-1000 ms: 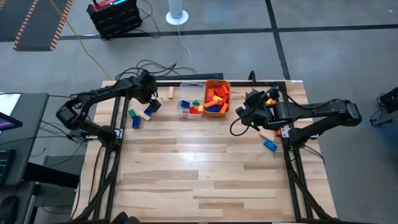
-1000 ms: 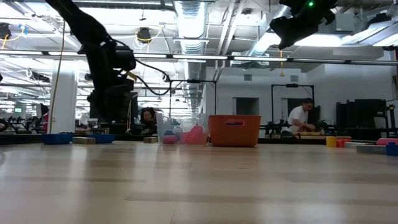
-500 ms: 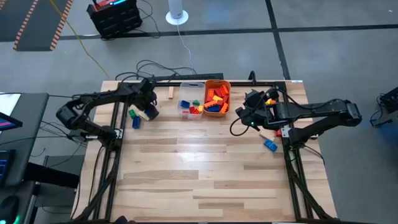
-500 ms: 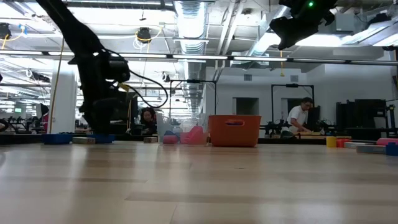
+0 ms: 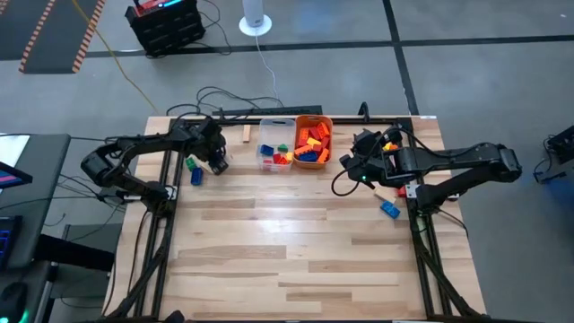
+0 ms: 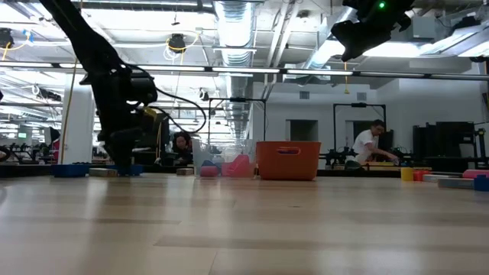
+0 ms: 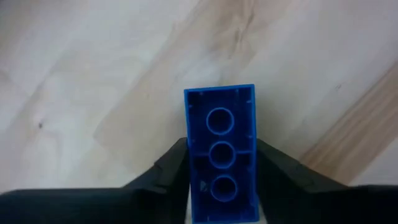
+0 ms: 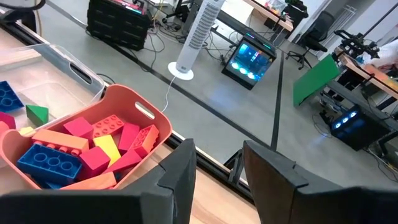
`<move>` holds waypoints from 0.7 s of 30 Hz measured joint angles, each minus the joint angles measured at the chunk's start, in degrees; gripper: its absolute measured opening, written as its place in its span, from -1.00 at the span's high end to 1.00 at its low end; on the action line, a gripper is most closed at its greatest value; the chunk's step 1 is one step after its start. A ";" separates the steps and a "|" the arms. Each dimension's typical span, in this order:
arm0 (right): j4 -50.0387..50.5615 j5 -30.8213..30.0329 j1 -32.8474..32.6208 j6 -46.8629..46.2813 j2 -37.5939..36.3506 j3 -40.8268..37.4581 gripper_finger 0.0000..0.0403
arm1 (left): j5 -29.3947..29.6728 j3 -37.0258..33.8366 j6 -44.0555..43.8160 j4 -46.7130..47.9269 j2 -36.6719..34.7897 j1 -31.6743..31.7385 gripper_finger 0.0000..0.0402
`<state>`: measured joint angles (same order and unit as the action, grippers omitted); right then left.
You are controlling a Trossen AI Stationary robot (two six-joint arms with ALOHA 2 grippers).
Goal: Sort blocks by size
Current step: Put the blue rectangle game piece into the orange bin
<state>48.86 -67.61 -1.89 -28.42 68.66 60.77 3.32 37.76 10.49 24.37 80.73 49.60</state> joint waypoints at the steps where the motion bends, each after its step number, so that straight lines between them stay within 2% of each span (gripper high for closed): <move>1: 0.01 0.00 0.00 -0.02 0.00 0.00 0.19 | -0.02 0.02 -0.03 -0.66 0.00 -0.01 0.39; 3: 0.02 0.00 0.00 -0.01 0.00 0.00 0.19 | -0.86 0.03 -0.30 -1.48 -0.02 0.00 0.38; 9: 0.01 0.00 0.11 -0.01 0.00 0.00 0.19 | -9.34 4.59 -2.89 -4.16 -0.02 -3.39 0.38; 11: -0.04 0.00 0.15 0.00 0.00 0.00 0.19 | -8.91 7.13 -2.94 -5.30 -0.02 -5.75 0.38; 15: -0.15 0.00 0.15 -0.02 0.00 0.00 0.19 | -4.31 12.23 -2.43 -10.12 -0.02 -11.00 0.38; 18: -0.34 0.02 0.15 -0.02 0.00 0.00 0.19 | -4.03 15.90 -2.01 -12.97 0.14 -14.73 0.38; 21: -0.80 0.02 0.15 0.02 0.00 0.00 0.19 | -3.11 20.55 -2.43 -13.60 3.21 -17.82 0.38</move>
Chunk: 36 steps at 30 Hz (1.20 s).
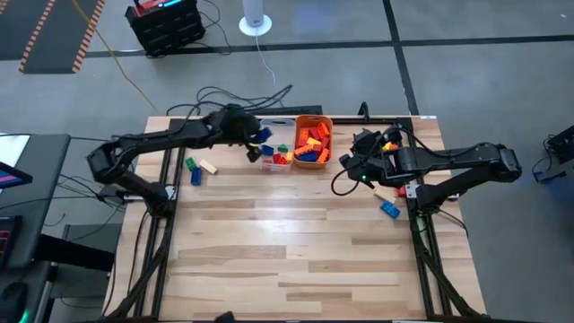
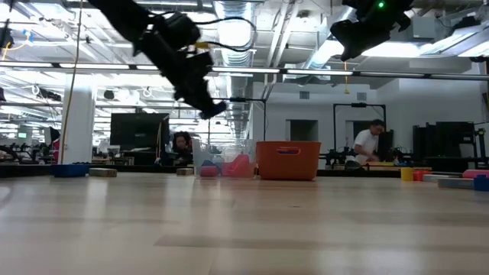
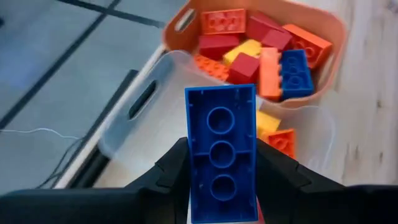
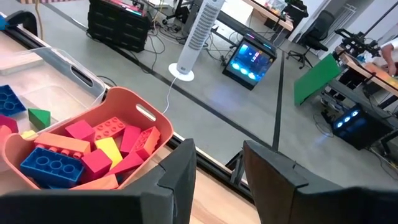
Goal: Sort blocks by size
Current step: Put the blue rectangle game piece into the orange bin, then put the wood rectangle block into the orange bin
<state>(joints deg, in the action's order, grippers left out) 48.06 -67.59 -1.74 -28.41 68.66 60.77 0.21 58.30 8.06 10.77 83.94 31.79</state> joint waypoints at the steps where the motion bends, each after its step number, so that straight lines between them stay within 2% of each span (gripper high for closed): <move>1: -0.31 0.00 0.00 0.31 0.02 0.00 0.19 | -0.09 1.43 -0.21 0.85 1.41 -0.50 0.38; 6: -1.37 0.00 -0.04 1.56 0.02 0.00 0.19 | -4.38 10.67 -0.93 0.86 11.46 -3.89 0.38; 13: -0.49 0.02 -0.15 1.52 0.02 0.00 0.19 | -4.85 23.37 -0.27 0.14 24.42 -7.22 0.37; 15: -0.30 0.04 -0.14 1.51 0.02 0.00 0.19 | -5.26 25.76 -0.70 0.10 26.49 -7.67 0.26; 17: -0.23 0.04 -0.51 1.49 0.02 0.00 0.19 | -5.99 26.91 -0.70 0.97 27.71 -8.09 0.02; 21: -0.10 0.24 -0.96 1.49 0.02 -0.15 0.19 | -6.26 28.88 -0.34 5.17 27.37 -8.21 -0.43; 24: -0.01 0.26 -1.25 1.47 0.02 -0.15 0.19 | -6.37 29.54 1.48 12.98 25.01 -8.13 -0.60; 30: 0.14 0.26 -1.14 1.47 0.02 -0.15 0.19 | -6.43 29.36 1.91 34.61 17.76 -8.17 -0.60; 33: 0.13 0.26 -1.14 1.47 0.02 -0.15 0.19 | -5.92 24.91 -0.51 43.08 13.88 -8.32 -0.56; 36: 0.12 0.26 -1.27 1.47 0.02 -0.15 0.19 | -2.51 16.95 -5.26 46.75 9.38 -8.37 -0.53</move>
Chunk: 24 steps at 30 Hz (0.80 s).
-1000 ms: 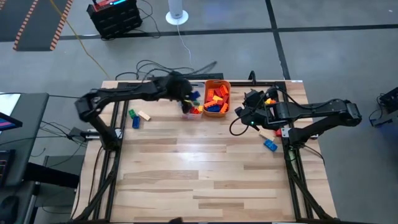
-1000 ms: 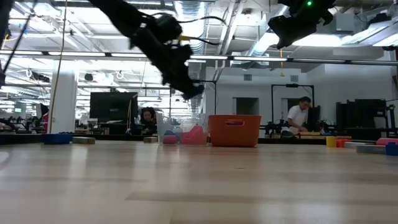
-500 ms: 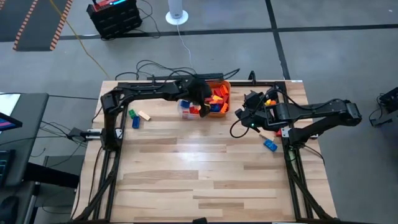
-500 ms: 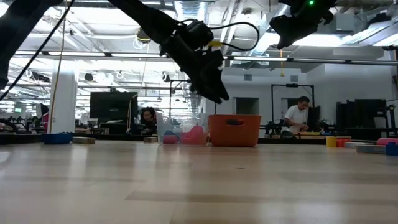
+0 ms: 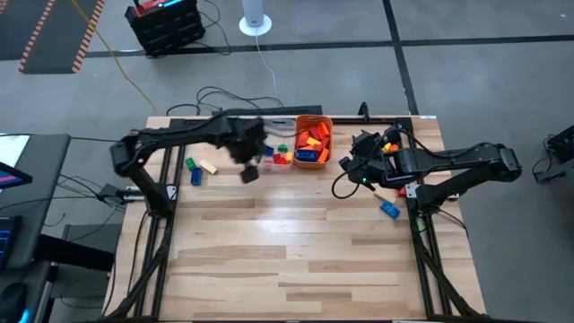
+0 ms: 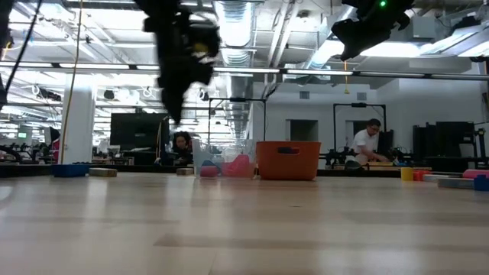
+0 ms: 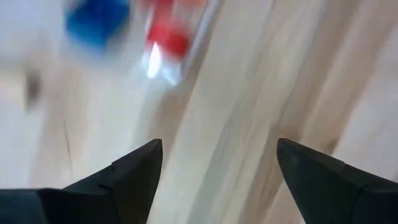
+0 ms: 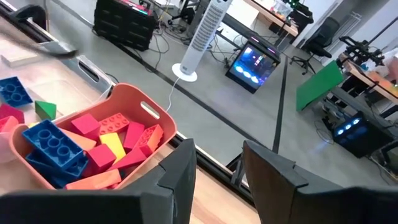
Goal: Sort blocks by size
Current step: Put the wood rectangle block into the orange bin
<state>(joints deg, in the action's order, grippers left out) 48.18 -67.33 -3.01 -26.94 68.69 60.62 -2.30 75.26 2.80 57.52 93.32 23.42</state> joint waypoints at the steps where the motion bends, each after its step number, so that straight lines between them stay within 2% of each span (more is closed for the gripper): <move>1: -0.02 0.00 -0.02 0.00 0.00 0.00 0.19 | 1.54 -3.19 -1.80 0.17 -1.73 0.01 -0.52; 5: -0.41 -0.01 0.00 0.24 0.00 0.00 0.19 | 8.98 -14.74 -5.19 -1.53 -7.77 1.20 -0.51; 8: -0.48 -0.02 0.00 0.34 0.00 0.00 0.19 | 14.75 -20.32 -1.59 -1.45 -11.24 2.52 -0.51; 12: -0.97 -0.02 0.20 0.44 0.00 0.00 0.19 | 25.24 -23.75 4.99 -1.79 -12.81 3.45 -0.51; 16: -1.27 -0.02 0.17 0.46 0.00 0.00 0.19 | 26.35 -24.76 9.23 -1.93 -11.35 3.96 -0.51; 24: -1.11 -0.02 0.15 0.59 0.00 0.00 0.19 | 26.29 -24.76 15.46 -1.67 -1.96 4.22 -0.51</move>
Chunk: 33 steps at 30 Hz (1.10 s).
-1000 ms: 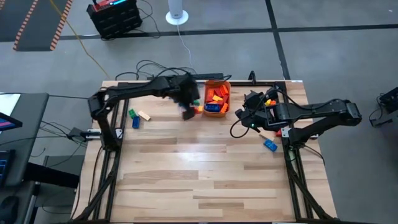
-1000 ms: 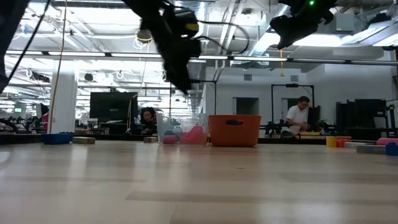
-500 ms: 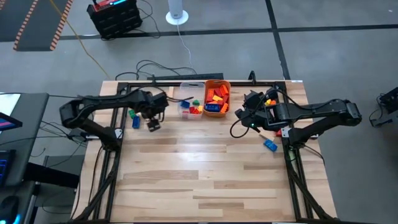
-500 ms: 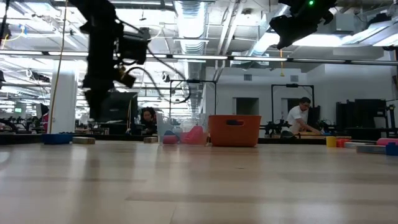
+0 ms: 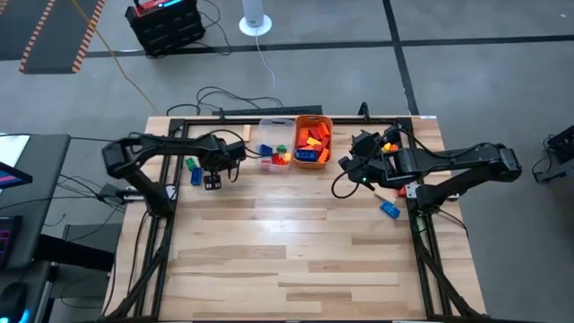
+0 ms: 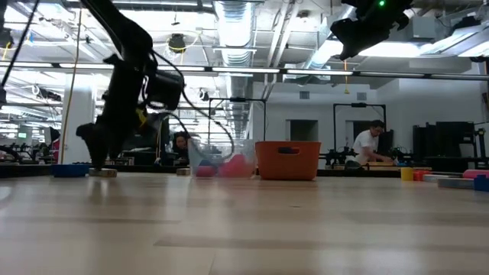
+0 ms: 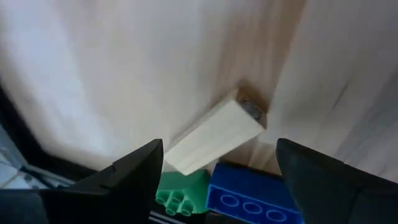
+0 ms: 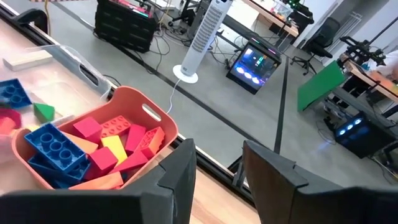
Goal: Sort blocks by size
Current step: Put the wood rectangle block into the orange bin
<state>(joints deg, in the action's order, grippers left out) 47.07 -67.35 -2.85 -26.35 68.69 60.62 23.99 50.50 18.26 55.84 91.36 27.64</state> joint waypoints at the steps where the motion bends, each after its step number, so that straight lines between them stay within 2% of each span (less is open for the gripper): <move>1: 0.04 0.00 -0.02 0.04 0.00 0.00 0.19 | 0.00 0.00 1.16 0.16 1.09 -0.02 -0.51; 8: 0.15 -0.02 -0.02 0.04 0.00 0.00 0.19 | 0.11 0.24 7.22 -0.25 6.74 -0.03 -0.49; 13: 0.22 -0.02 -0.02 0.04 0.00 0.00 0.19 | -0.16 1.09 7.72 -0.69 6.92 -0.02 -0.34; 16: 0.22 -0.02 -0.02 0.02 0.00 0.00 0.19 | -0.26 1.38 9.33 -1.17 6.88 -0.02 -0.13; 22: 0.20 -0.04 -0.13 0.02 0.00 0.00 0.19 | -0.32 1.40 10.15 -2.85 6.92 -0.22 0.44; 24: 0.21 -0.02 -0.13 0.01 0.00 0.00 0.19 | -0.16 1.46 9.93 -2.92 6.91 -0.28 0.56; 33: 0.19 -0.04 -0.13 -0.04 0.00 0.00 0.19 | -2.31 3.07 8.61 -3.41 5.57 -0.42 0.52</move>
<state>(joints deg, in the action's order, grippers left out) 47.26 -67.40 -2.98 -26.39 68.69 60.62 21.68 53.57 26.87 52.43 96.92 27.21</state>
